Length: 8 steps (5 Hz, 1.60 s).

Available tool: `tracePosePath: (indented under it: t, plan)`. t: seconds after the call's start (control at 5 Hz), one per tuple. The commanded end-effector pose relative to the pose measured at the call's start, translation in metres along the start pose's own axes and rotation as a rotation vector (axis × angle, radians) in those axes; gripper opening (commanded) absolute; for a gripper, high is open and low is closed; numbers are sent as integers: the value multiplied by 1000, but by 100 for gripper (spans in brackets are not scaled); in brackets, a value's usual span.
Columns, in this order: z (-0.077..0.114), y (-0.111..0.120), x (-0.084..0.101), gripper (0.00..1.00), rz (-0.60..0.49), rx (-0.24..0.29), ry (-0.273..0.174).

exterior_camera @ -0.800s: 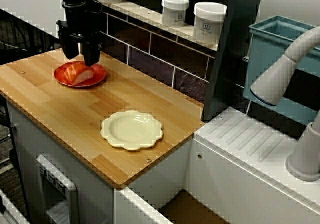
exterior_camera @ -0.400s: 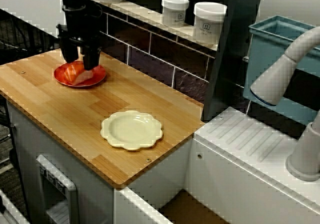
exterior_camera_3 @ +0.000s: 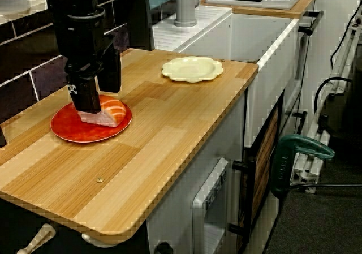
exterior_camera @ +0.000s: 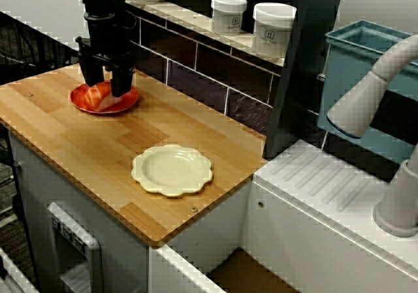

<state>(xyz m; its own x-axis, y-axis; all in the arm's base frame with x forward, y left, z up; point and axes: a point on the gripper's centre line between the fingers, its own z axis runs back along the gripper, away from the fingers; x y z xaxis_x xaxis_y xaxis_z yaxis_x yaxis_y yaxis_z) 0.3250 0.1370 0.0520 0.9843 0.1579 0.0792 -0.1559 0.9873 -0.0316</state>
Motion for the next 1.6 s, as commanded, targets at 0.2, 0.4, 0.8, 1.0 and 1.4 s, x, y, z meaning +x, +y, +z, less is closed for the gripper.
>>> tracePosePath:
  t: [0.2,0.4,0.8,1.0,1.4]
  plan:
    - [1,-10,4,100,-10,64,22]
    - [0,-11,3,0,-10,68,5]
    - [3,-6,4,0,2,65,-4]
    - [11,10,2,0,28,35,-8]
    - [23,12,14,0,45,4,41]
